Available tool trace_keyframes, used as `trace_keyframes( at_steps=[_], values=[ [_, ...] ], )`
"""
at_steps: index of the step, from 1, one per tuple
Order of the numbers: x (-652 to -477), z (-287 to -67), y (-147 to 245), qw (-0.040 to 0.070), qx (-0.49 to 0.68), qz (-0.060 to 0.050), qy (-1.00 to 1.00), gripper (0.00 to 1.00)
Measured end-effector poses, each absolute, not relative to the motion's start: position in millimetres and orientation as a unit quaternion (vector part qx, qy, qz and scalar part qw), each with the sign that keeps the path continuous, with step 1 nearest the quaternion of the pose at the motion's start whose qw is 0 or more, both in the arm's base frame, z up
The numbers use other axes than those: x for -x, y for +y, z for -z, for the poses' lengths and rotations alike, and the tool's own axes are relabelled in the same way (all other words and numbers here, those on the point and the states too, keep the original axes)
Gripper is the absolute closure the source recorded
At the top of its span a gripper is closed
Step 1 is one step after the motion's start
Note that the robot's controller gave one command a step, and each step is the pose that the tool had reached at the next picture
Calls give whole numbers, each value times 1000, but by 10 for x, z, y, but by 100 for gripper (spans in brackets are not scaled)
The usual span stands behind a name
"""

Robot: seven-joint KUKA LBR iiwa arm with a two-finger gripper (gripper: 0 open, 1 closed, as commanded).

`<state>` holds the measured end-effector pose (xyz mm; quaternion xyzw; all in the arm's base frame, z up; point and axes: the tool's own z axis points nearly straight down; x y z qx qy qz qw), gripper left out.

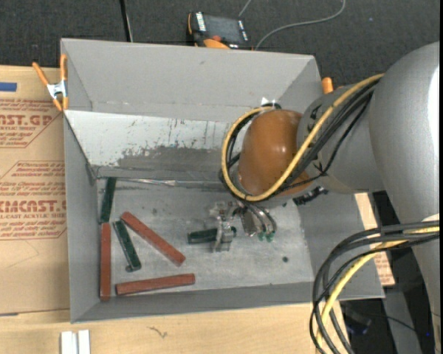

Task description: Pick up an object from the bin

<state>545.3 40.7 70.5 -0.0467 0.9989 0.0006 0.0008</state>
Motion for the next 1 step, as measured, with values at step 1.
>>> trace_keyframes(
  at_steps=[1],
  values=[
    [-5549,-2204,927,5,189,0,982,100]
  ],
)
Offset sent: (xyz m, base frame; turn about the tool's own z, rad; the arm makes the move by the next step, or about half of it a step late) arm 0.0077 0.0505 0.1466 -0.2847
